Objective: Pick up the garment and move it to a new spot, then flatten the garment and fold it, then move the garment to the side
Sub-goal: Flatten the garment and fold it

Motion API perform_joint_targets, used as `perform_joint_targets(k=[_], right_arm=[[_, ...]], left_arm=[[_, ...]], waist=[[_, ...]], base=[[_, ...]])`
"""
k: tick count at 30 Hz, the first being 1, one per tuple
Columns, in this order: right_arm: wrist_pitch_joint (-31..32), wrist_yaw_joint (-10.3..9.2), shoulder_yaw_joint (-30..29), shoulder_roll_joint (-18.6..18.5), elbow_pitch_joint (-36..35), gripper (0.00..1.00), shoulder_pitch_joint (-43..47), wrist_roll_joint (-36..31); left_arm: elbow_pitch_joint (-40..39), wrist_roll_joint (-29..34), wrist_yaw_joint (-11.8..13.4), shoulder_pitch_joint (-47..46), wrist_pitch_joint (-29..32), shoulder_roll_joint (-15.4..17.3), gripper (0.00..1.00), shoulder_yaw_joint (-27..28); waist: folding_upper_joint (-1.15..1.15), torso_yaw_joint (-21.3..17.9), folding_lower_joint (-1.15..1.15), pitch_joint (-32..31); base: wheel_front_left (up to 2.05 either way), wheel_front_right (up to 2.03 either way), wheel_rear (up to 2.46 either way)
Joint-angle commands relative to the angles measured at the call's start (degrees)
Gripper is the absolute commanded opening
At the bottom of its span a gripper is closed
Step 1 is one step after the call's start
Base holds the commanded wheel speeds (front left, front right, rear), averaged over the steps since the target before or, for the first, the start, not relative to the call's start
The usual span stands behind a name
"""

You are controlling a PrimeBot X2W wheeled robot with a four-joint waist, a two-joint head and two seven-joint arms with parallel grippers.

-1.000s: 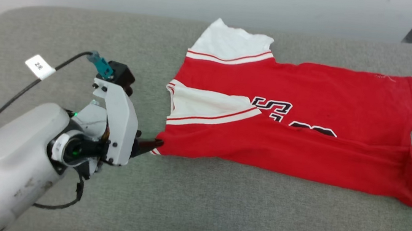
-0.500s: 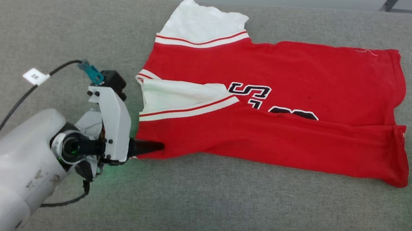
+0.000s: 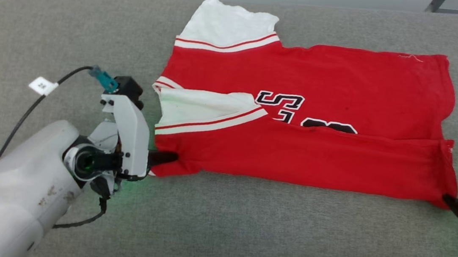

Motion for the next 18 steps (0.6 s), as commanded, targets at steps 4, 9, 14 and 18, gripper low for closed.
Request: perform_joint_targets(k=[4,9,14,18], right_arm=[[4.10,-0.05,1.56,0.09,3.67,1.00,-4.12,-4.21],[6.20,-0.05,2.68,0.92,7.89,0.39,-6.35,-4.97],[5.29,-0.06,1.96,1.37,10.02,0.00,-6.03,-4.24],[3.91,-0.06,1.51,1.06,10.09,0.00,-4.62,-3.66]], left_arm=[[-0.48,0.38,-0.31,0.55,-0.60,-1.67,0.00,-0.86],[-0.51,0.32,-0.32,0.65,-1.33,-2.32,0.00,-0.92],[-1.05,-0.30,-0.29,1.73,-3.82,-2.46,0.00,0.10],[-3.12,0.89,-0.31,3.96,-6.71,-0.17,0.00,0.01]], waist=[[0.00,1.19,0.00,1.17],[0.00,2.62,0.00,1.84],[0.00,3.55,0.00,1.49],[0.00,3.73,0.00,0.45]], base=[[0.00,0.00,0.00],[0.00,0.00,0.00],[0.00,0.00,0.00],[0.00,0.00,0.00]])
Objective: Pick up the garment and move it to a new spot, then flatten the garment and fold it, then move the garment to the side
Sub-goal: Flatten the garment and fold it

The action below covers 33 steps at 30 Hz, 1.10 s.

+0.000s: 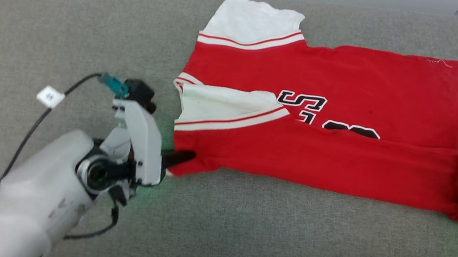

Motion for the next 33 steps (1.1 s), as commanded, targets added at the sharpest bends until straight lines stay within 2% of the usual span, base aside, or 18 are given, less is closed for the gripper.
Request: perform_joint_targets(k=[1,8,10,16,21,22,23,24,25,33], right_arm=[[-0.50,-0.07,-0.17,-0.38,0.09,0.00,1.66,0.44],[-0.75,-0.07,0.39,-2.73,-2.37,0.00,4.62,2.31],[0.05,-0.07,0.81,-3.69,-3.57,0.00,5.98,3.08],[1.96,-0.07,-0.60,-6.51,-7.46,0.00,10.53,5.44],[1.28,-0.07,-3.17,-6.64,-9.86,0.00,13.60,5.79],[0.42,-0.07,-4.15,-6.17,-10.07,0.27,13.81,5.46],[-0.55,-0.07,-5.01,-5.66,-10.27,0.84,13.92,5.22],[-1.49,-0.07,-5.74,-5.02,-10.53,1.00,14.00,4.80],[-2.42,-0.07,-6.54,-4.26,-10.79,1.00,14.03,4.56],[-11.69,-0.06,-10.82,2.02,-13.03,1.00,12.67,0.70]], left_arm=[[-0.94,0.51,0.20,3.11,-0.64,1.45,0.00,-0.75],[-8.82,0.32,0.28,8.84,-4.47,5.85,0.00,-0.14],[-12.23,0.18,1.12,10.90,-5.54,7.25,0.00,-0.07],[-24.65,0.33,5.93,17.55,-9.62,11.21,0.00,0.41],[-32.64,1.39,10.68,22.30,-13.25,14.05,0.00,0.65],[-33.49,1.51,11.46,22.97,-14.12,14.20,0.00,0.87],[-34.22,1.66,12.25,23.56,-15.12,14.37,0.28,1.26],[-34.78,1.81,12.82,23.99,-16.17,14.59,0.51,1.67],[-35.22,1.87,13.34,24.43,-17.19,14.79,0.99,2.16],[-38.53,2.38,18.31,29.26,-28.05,17.61,1.00,7.73]], waist=[[0.00,0.14,0.00,-0.81],[0.00,0.45,0.00,-2.43],[0.00,0.50,0.00,-2.84],[0.00,0.56,0.00,-3.15],[0.00,0.45,0.00,-3.16],[0.00,0.48,0.00,-3.20],[0.00,0.50,0.00,-3.24],[0.00,0.50,0.00,-3.31],[0.00,0.48,0.00,-3.41],[0.00,0.03,0.00,-4.73]], base=[[0.00,0.00,0.00],[0.00,0.00,0.00],[0.00,0.00,0.00],[0.00,0.00,0.00],[0.00,0.00,0.00],[0.00,0.00,0.00],[0.00,0.00,0.00],[0.00,0.00,0.00],[0.00,0.00,0.00],[0.00,0.00,0.00]])
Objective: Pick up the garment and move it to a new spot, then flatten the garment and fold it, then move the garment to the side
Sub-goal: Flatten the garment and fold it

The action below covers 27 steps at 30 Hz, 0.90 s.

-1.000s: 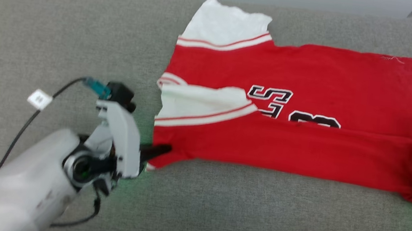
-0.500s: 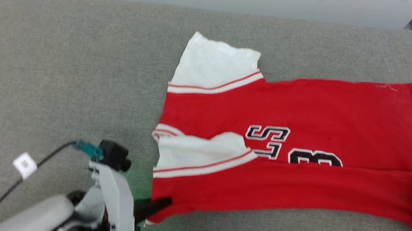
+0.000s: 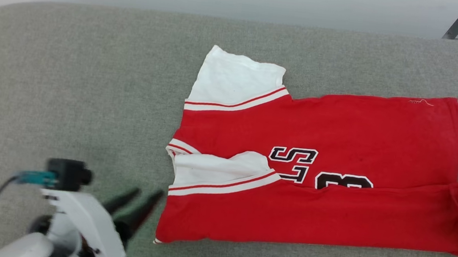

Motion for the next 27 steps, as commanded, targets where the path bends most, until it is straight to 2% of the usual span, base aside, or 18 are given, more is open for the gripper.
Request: perform_joint_targets(k=[1,5,7,10,12,14,20,24,27], right_arm=[[-2.01,-0.04,0.49,0.48,-0.65,1.00,-0.49,-0.98],[-12.31,-0.05,2.12,2.44,-1.92,1.00,-1.86,-3.87],[-16.86,-0.05,3.37,3.61,-1.68,1.00,-2.30,-5.20],[-23.15,-0.05,4.93,5.29,-1.02,1.00,-3.75,-7.20],[-26.28,-0.05,5.97,6.81,-0.72,1.00,-4.82,-8.32],[-28.51,-0.05,7.20,8.13,-0.84,1.00,-6.33,-9.27],[-34.49,-0.05,8.61,11.95,-2.57,1.00,-10.87,-12.29],[-36.89,-0.05,8.49,15.08,-4.07,1.00,-11.99,-13.66],[-37.52,-0.05,9.12,16.58,-5.02,1.00,-11.93,-14.40]], left_arm=[[-0.06,1.18,0.91,0.84,-1.63,0.66,1.00,0.86],[0.88,2.73,2.34,0.90,-7.44,0.33,1.00,3.53],[2.70,6.08,1.66,-1.54,-9.96,0.88,1.00,4.21],[6.72,9.12,0.40,-5.44,-12.64,-0.90,1.00,4.91],[10.13,11.98,-0.63,-9.66,-12.89,-0.95,1.00,4.79],[13.69,13.24,-2.70,-14.58,-11.80,-2.34,1.00,4.71],[28.11,20.81,-8.15,-32.01,-5.87,-3.15,1.00,2.28],[38.28,23.21,-12.09,-40.76,-1.63,-5.33,1.00,0.53],[45.49,22.68,-15.15,-45.69,4.21,-6.69,1.00,-0.96]], waist=[[0.00,-0.06,0.00,-0.31],[0.00,-0.33,0.00,-0.68],[0.00,-0.71,0.00,-0.61],[0.00,-1.54,0.00,-0.07],[0.00,-2.69,0.00,0.79],[0.00,-4.20,0.00,2.13],[0.00,-9.82,0.00,7.12],[0.00,-13.34,0.00,9.30],[0.00,-15.45,0.00,10.63]], base=[[0.00,0.00,0.00],[0.00,0.00,0.00],[0.00,0.00,0.00],[0.00,0.00,0.00],[0.00,0.00,0.00],[0.00,0.00,0.00],[0.00,0.00,0.00],[0.00,0.00,0.00],[0.00,0.00,0.00]])
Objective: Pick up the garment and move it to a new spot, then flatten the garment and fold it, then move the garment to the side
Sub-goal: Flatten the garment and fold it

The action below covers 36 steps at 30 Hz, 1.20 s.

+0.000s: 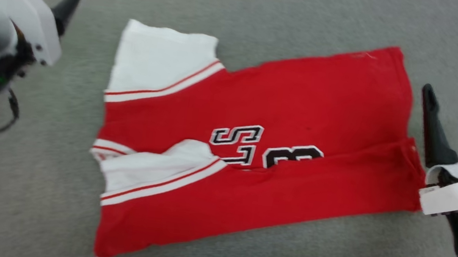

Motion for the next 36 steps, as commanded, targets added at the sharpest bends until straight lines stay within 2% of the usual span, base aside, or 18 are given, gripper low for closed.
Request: perform_joint_targets(k=[1,6,12,19,20,21,22,23,24,29,32,36], right_arm=[[-0.40,-0.05,0.60,0.64,-0.50,1.00,-0.68,-0.25],[-0.41,-0.05,1.51,1.69,-1.14,1.00,-1.40,-0.74],[-0.47,-0.05,2.29,1.73,-1.11,1.00,-1.41,-1.14],[-0.42,-0.05,2.83,1.85,-0.98,1.00,-1.34,-0.98],[-0.27,-0.05,2.91,1.85,-0.94,1.00,-1.50,-0.79],[-0.27,-0.05,2.91,1.85,-0.94,1.00,-1.50,-0.79],[-0.03,-0.05,2.97,1.80,-0.88,1.00,-1.73,-0.51],[0.30,-0.05,3.22,1.52,-0.74,1.00,-2.08,-0.12],[0.82,-0.05,3.35,1.16,-0.51,1.00,-2.51,0.20],[5.54,-0.05,4.81,-1.25,1.98,1.00,-6.52,2.43],[10.94,-0.06,7.07,-5.27,5.25,1.00,-11.45,1.71],[19.79,-0.05,9.00,-6.80,11.65,1.00,-20.71,5.48]], left_arm=[[2.63,-1.01,-1.13,-1.93,3.10,-0.41,1.00,-0.53],[10.66,-3.96,-2.85,-7.30,18.11,-1.82,1.00,-3.02],[15.16,-8.49,-3.33,-11.37,35.25,-3.04,1.00,-4.67],[14.95,-11.86,-3.36,-10.94,41.84,-5.30,1.00,-5.70],[14.53,-12.40,-3.37,-10.56,42.58,-5.58,0.84,-5.85],[14.53,-12.40,-3.37,-10.56,42.58,-5.58,0.84,-5.85],[14.10,-13.03,-3.38,-10.19,42.92,-5.93,0.49,-5.78],[13.85,-13.88,-3.42,-9.74,43.51,-6.25,0.33,-5.52],[13.10,-14.65,-3.44,-9.33,44.14,-6.58,0.00,-5.57],[10.85,-15.17,-3.37,-10.14,42.96,-5.58,0.00,-5.91],[9.82,-15.24,-3.37,-11.01,42.07,-5.79,0.00,-6.26],[8.63,-15.42,-3.37,-12.54,40.96,-6.45,0.00,-6.77]], waist=[[0.00,-4.99,0.00,4.25],[0.00,-7.38,0.00,6.41],[0.00,-8.71,0.00,8.46],[0.00,-8.85,0.00,9.63],[0.00,-8.78,0.00,9.66],[0.00,-8.78,0.00,9.66],[0.00,-8.67,0.00,9.68],[0.00,-8.55,0.00,9.69],[0.00,-8.40,0.00,9.71],[0.00,-6.98,0.00,10.17],[0.00,-5.97,0.00,10.71],[0.00,-4.04,0.00,11.75]], base=[[0.00,0.00,0.00],[0.00,0.00,0.00],[0.00,0.00,0.00],[0.00,0.00,0.00],[0.00,0.00,0.00],[0.00,0.00,0.00],[0.00,0.00,0.00],[0.00,0.00,0.00],[0.00,0.00,0.00],[0.00,0.00,0.00],[0.00,0.00,0.00],[0.00,0.00,0.00]])
